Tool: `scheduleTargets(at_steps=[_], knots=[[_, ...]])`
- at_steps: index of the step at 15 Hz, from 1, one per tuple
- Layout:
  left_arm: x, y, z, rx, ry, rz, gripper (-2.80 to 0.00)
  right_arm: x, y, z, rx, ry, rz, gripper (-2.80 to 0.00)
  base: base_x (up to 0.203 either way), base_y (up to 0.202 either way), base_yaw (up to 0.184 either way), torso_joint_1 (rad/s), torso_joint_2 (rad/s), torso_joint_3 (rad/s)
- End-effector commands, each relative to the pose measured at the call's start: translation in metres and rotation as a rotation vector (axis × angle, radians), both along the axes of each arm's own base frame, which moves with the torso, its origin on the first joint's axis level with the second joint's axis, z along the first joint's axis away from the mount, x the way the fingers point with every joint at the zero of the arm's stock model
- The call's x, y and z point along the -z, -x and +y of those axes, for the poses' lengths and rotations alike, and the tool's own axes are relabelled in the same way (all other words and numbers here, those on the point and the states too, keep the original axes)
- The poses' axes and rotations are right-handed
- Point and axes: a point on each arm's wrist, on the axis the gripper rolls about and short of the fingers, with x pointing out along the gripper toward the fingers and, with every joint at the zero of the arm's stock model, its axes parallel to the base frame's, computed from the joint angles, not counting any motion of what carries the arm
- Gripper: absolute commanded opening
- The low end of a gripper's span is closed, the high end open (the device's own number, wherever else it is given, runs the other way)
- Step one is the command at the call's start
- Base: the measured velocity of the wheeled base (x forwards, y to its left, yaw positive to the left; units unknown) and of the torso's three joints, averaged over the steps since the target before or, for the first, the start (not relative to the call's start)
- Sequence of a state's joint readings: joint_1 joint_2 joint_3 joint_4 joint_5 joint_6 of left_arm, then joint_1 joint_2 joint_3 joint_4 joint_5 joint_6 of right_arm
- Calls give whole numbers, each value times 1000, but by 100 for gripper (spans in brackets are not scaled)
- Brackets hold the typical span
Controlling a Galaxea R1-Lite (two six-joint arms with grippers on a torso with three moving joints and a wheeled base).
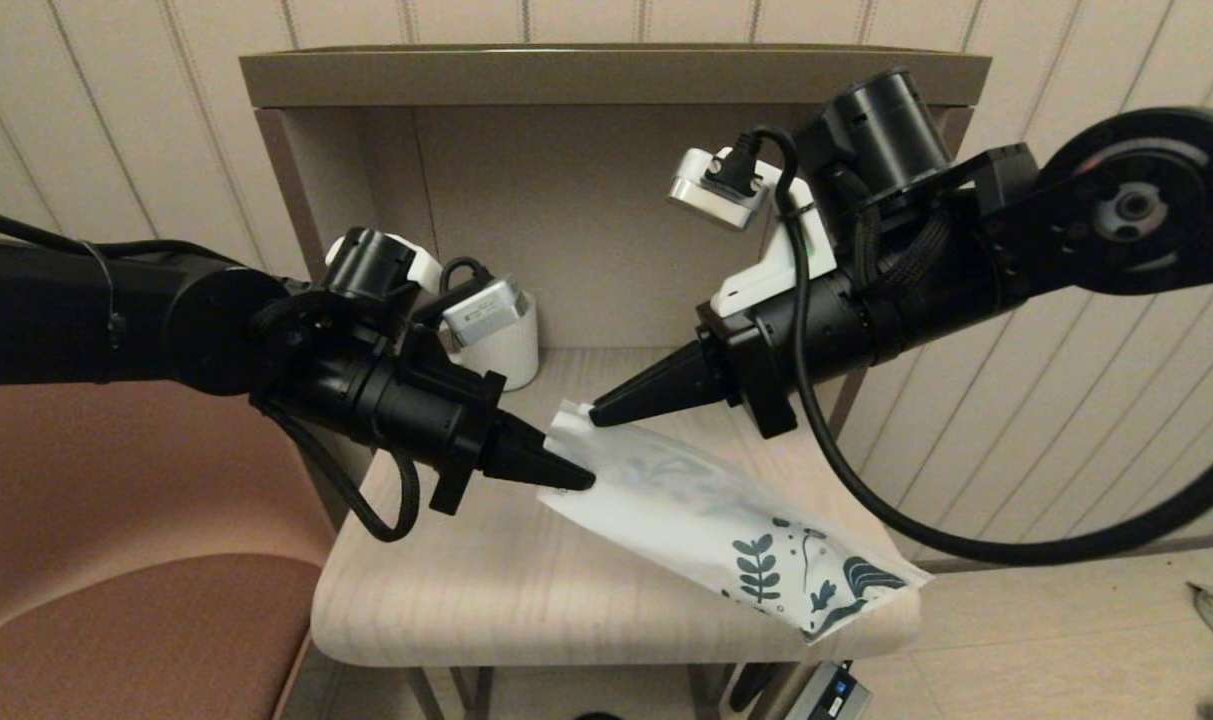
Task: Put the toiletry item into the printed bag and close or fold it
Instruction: Hand it to the other hand
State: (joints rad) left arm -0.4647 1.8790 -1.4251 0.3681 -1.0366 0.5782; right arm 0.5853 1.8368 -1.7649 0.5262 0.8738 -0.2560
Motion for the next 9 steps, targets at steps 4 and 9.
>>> scheduleTargets(at_steps=[4, 9], knots=[[-6, -2, 4, -10, 15, 1, 0, 3, -1, 2, -9, 4, 8, -280, 0, 0, 0, 0, 0, 0], [-15, -1, 4, -11, 28, -20, 0, 7, -5, 7, -15, 8, 10, -280, 0, 0, 0, 0, 0, 0]])
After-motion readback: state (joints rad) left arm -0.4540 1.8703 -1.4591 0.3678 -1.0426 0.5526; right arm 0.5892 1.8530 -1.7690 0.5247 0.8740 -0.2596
